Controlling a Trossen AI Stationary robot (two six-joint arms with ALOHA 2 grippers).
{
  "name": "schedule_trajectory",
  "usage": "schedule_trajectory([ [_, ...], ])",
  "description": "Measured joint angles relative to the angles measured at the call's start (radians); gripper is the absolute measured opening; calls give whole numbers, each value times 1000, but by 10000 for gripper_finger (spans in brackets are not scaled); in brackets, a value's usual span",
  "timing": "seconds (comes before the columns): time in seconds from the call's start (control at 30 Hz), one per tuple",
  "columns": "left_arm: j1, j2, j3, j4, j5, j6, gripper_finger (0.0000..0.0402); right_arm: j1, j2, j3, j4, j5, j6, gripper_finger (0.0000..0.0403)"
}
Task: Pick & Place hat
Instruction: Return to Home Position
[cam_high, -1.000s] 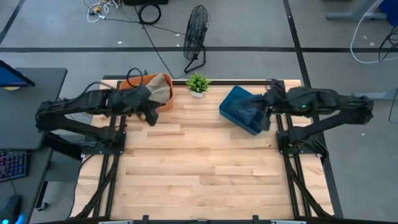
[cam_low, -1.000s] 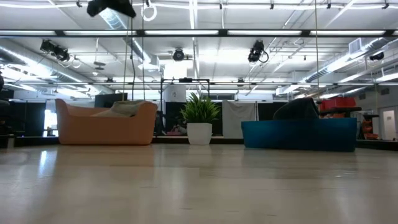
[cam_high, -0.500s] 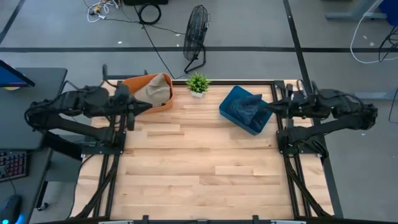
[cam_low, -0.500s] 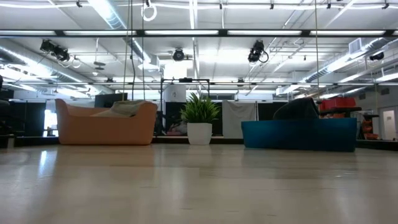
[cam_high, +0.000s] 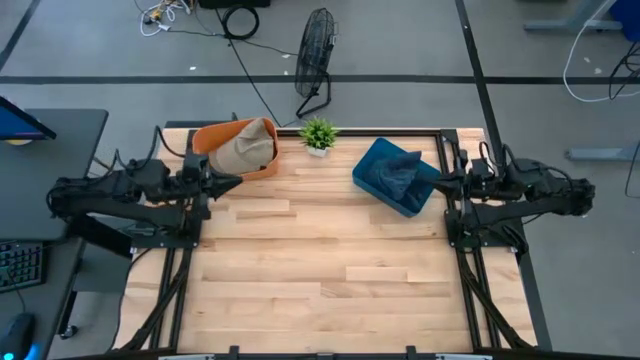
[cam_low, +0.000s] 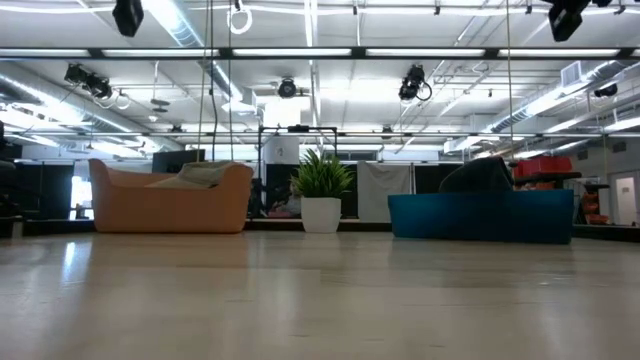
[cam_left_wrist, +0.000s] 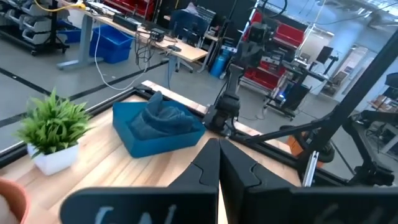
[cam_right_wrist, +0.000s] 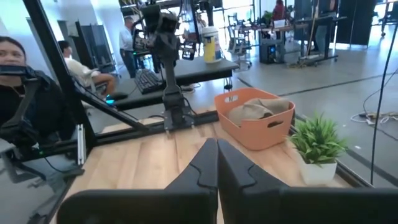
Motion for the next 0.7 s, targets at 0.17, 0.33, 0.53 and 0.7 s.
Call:
schedule_trajectory([
  [0.17, 0, -60, -75, 8, 0, 0, 2, 0, -80, -38, 3, -1, -23, 0],
  [0.33, 0, -118, -139, 25, 0, 6, 2, 0, -162, -73, 3, -66, -12, 0],
  [0.53, 0, -195, -219, 51, 26, 58, 2, 0, -253, -138, 0, -103, -9, 0],
  [0.7, 1, -298, -296, 93, 25, 78, 2, 0, -268, -171, -4, -103, 14, 0],
])
